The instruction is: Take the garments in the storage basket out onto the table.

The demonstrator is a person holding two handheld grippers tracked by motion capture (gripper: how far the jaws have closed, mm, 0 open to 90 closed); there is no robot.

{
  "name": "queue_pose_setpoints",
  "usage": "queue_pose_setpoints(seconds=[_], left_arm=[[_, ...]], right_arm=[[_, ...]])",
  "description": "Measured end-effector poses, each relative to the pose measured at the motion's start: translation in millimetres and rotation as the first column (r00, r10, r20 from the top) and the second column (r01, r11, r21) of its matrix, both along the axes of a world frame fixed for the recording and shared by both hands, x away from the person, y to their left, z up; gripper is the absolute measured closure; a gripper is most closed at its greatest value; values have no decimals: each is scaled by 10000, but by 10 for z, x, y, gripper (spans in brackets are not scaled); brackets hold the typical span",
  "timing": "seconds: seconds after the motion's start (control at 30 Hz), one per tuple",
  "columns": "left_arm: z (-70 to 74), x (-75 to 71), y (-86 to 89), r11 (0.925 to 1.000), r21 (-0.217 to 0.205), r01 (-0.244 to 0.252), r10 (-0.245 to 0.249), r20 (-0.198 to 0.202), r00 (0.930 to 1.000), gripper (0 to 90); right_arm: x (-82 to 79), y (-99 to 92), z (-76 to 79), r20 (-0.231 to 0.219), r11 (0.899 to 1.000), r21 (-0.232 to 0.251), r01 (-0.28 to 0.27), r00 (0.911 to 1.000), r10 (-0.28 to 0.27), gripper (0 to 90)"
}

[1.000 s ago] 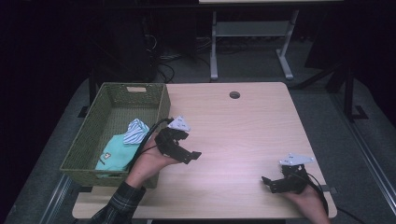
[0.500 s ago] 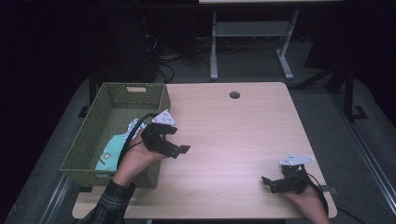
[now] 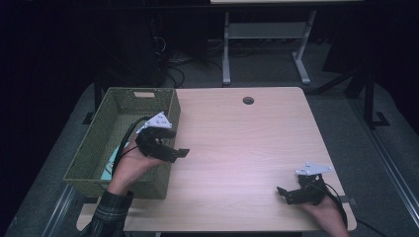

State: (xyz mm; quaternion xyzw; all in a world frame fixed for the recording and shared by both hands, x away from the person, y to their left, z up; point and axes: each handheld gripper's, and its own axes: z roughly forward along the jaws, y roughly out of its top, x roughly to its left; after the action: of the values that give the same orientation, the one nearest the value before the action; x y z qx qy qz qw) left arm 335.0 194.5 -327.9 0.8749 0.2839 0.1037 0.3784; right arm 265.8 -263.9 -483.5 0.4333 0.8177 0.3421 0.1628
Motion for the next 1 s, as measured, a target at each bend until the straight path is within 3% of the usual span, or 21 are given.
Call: queue_pose_setpoints(seconds=[0.7,1.0], left_arm=[[39,33,498,9956,98,-932,932,45,9956,234],[-2,57,702,9882,386,-1484,1483,39,9889,247]], right_arm=[[-1,1,1,-11,10000,-4,-22,10000,22,0],[-1,1,0,-10,10000,-5,-25,10000,25,0]])
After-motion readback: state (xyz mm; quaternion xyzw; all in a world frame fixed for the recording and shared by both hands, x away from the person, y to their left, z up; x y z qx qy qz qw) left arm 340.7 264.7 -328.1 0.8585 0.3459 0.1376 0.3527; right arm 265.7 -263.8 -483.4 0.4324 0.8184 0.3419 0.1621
